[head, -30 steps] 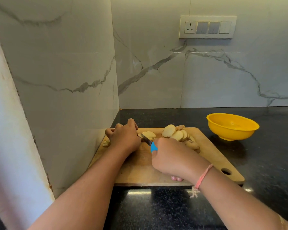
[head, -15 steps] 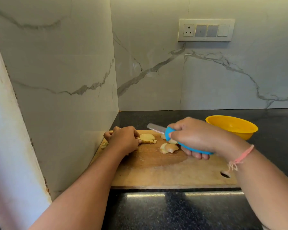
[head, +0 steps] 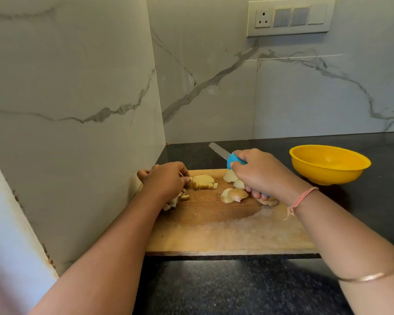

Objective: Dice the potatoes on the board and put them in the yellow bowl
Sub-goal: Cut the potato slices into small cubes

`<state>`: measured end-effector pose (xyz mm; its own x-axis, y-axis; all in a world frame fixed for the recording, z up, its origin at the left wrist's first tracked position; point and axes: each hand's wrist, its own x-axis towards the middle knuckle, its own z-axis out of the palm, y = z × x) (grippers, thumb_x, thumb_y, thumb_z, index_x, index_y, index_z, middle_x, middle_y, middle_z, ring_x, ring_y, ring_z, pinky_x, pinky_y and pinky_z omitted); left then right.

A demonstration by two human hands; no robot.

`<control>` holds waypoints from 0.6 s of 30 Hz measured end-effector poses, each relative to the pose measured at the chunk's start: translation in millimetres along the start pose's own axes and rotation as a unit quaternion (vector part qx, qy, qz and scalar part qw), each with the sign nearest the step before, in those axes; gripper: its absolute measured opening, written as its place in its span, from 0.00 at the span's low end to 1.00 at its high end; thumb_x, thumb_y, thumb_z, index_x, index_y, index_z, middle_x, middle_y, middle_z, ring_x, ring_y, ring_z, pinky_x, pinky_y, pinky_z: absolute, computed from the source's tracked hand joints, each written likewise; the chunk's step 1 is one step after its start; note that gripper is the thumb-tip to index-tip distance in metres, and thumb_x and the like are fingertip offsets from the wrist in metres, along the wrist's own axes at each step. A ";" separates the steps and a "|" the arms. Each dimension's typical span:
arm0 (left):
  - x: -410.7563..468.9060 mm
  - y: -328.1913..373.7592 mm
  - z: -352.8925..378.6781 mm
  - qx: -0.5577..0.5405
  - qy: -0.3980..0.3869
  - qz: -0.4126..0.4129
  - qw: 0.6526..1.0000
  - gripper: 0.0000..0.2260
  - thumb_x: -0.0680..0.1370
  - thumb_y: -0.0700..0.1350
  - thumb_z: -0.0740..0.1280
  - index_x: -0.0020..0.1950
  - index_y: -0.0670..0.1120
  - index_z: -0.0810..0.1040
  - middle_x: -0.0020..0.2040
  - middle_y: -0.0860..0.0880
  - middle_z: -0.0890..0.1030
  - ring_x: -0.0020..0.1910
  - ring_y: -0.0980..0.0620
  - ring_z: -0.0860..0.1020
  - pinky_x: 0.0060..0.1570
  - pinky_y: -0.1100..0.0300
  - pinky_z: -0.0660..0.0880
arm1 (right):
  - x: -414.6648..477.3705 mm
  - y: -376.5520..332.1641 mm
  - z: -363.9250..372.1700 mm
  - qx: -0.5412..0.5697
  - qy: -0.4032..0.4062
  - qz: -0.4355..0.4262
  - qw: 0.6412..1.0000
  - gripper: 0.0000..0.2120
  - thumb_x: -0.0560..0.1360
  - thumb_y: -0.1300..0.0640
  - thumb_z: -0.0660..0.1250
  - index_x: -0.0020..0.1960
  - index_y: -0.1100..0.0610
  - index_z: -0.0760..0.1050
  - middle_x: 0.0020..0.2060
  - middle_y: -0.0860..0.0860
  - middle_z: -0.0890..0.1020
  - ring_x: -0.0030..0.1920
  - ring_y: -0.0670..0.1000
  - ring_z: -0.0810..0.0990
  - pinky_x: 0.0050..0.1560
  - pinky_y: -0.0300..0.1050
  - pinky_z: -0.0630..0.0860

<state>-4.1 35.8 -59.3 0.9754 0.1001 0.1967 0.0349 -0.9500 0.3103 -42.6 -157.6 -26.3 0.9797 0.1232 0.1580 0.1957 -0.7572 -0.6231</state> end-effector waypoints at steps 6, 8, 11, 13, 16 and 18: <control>-2.5 -0.6 -3.6 -0.041 0.003 -0.007 0.999 0.15 0.80 0.40 0.62 0.54 0.61 0.73 0.55 0.59 0.79 0.58 0.53 0.74 0.52 0.52 0.62 | -1.2 1.4 0.2 0.004 0.048 -0.021 0.999 0.21 0.81 0.52 0.53 0.73 0.52 0.63 0.32 0.51 0.76 0.24 0.46 0.73 0.22 0.36 0.71; -5.1 1.0 -6.2 -0.041 0.005 -0.006 0.999 0.21 0.78 0.36 0.62 0.62 0.61 0.71 0.58 0.59 0.78 0.61 0.53 0.72 0.49 0.53 0.58 | -2.1 1.0 0.3 0.003 0.052 -0.027 0.998 0.20 0.81 0.52 0.53 0.72 0.53 0.64 0.33 0.51 0.76 0.24 0.46 0.73 0.21 0.36 0.70; -3.3 -0.5 -5.8 -0.064 -0.017 -0.012 0.998 0.15 0.79 0.42 0.63 0.62 0.59 0.72 0.59 0.57 0.79 0.61 0.53 0.73 0.58 0.53 0.63 | -3.4 0.0 2.4 -0.013 0.047 -0.038 0.998 0.19 0.81 0.51 0.53 0.71 0.53 0.65 0.34 0.50 0.76 0.25 0.45 0.73 0.20 0.34 0.68; -1.0 -2.4 -4.5 -0.066 -0.048 -0.008 0.997 0.10 0.78 0.44 0.67 0.53 0.60 0.74 0.55 0.57 0.81 0.58 0.54 0.76 0.62 0.48 0.68 | -4.6 -0.6 4.2 -0.020 0.039 -0.048 0.998 0.18 0.81 0.51 0.53 0.70 0.53 0.66 0.34 0.49 0.75 0.25 0.45 0.74 0.20 0.33 0.67; -0.9 -2.2 -5.3 -0.092 -0.056 -0.008 0.994 0.13 0.77 0.39 0.68 0.50 0.59 0.76 0.50 0.56 0.82 0.54 0.53 0.79 0.61 0.46 0.72 | -5.6 0.0 4.3 -0.023 0.036 -0.057 0.997 0.18 0.81 0.51 0.53 0.69 0.53 0.67 0.34 0.48 0.74 0.27 0.45 0.73 0.22 0.33 0.66; -1.5 0.3 -5.8 -0.097 -0.036 -0.007 0.995 0.12 0.77 0.40 0.67 0.53 0.58 0.75 0.54 0.55 0.81 0.55 0.52 0.78 0.61 0.46 0.72 | -4.6 0.8 3.2 -0.023 0.046 -0.057 0.997 0.18 0.81 0.51 0.53 0.69 0.54 0.67 0.34 0.47 0.73 0.28 0.45 0.73 0.24 0.34 0.66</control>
<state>-6.8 37.1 -54.2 0.9884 0.0855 0.1259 0.0133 -0.8726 0.4882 -46.8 -156.8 -30.0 0.9429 0.1528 0.2959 0.3013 -0.7700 -0.5624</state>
